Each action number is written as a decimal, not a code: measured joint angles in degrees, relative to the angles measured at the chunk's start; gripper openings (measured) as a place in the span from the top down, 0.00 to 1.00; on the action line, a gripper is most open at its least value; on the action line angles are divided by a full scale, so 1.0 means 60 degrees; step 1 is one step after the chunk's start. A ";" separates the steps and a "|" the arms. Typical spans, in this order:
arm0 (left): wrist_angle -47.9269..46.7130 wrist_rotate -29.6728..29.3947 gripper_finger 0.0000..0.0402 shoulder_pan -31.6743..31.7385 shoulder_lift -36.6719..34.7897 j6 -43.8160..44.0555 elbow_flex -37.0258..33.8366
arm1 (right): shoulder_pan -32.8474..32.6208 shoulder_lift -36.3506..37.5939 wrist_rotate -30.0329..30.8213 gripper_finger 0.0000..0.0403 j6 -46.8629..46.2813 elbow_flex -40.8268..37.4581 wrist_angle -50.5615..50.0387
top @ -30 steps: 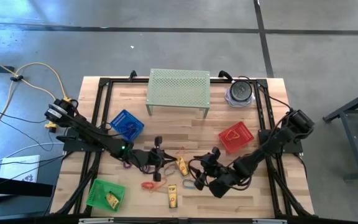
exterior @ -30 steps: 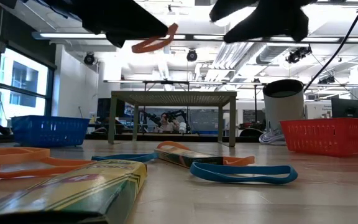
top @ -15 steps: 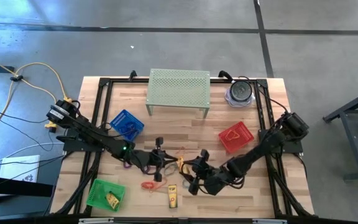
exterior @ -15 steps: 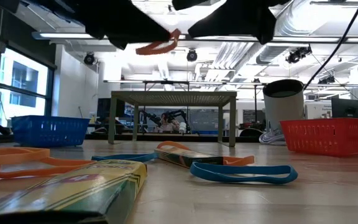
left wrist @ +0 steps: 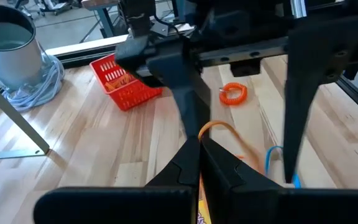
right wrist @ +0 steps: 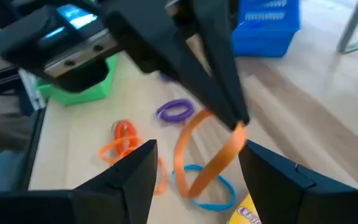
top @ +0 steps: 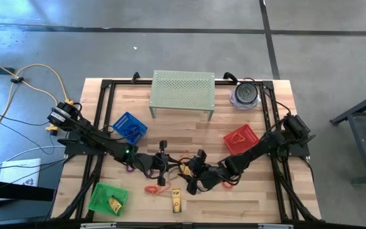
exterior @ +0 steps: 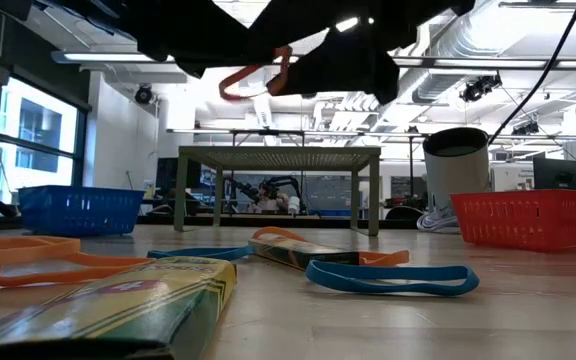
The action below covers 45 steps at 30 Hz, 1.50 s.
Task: Pick & Place Office Desk Supplies
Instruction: Put the orange rubberband into the red bin
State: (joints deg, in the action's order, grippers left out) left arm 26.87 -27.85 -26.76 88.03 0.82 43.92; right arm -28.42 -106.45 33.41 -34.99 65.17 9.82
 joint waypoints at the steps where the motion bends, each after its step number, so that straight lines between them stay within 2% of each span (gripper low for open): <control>1: -0.0017 0.0001 1.00 0.0000 0.0000 0.0000 0.0000 | -0.0002 -0.0002 -0.0048 0.48 0.0010 0.0000 -0.0015; 5: -0.0054 0.0002 1.00 0.0000 0.0000 0.0000 0.0000 | -0.0037 -0.0004 -0.0098 0.58 0.0109 0.0000 -0.0012; 12: -0.0091 -0.0002 1.00 0.0000 0.0000 0.0000 -0.0001 | -0.0073 -0.0004 -0.0099 0.93 0.0422 0.0000 -0.0046; 14: -0.0218 -0.0002 1.00 0.0000 0.0000 0.0000 0.0000 | -0.0073 -0.0004 -0.0067 0.98 0.0521 0.0000 -0.0092; 25: -0.0261 -0.0002 1.00 0.0000 0.0000 -0.0001 -0.0004 | -0.0073 -0.0004 -0.0027 0.99 0.0555 0.0000 -0.0099; 29: -0.0257 -0.0016 0.98 -0.0082 0.0000 -0.0663 -0.0004 | -0.0073 -0.0004 -0.0059 0.99 0.0555 0.0000 -0.0162; 33: -0.0225 -0.0034 0.87 -0.0219 0.0000 -0.1152 -0.0004 | -0.0073 -0.0004 -0.0067 0.99 0.0540 0.0000 -0.0262; 42: 0.0110 -0.0064 0.52 -0.0517 0.0000 -0.1235 -0.0004 | -0.0102 -0.0004 -0.0243 1.00 0.0042 0.0000 -0.0828; 45: 0.0117 -0.0065 0.45 -0.0588 0.0000 -0.1220 -0.0004 | -0.0194 0.0037 -0.0316 1.00 -0.0238 -0.0001 -0.1384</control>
State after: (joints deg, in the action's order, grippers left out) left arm 27.57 -28.24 -30.29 88.03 -6.50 43.90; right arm -29.59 -106.23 31.52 -36.42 65.16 1.52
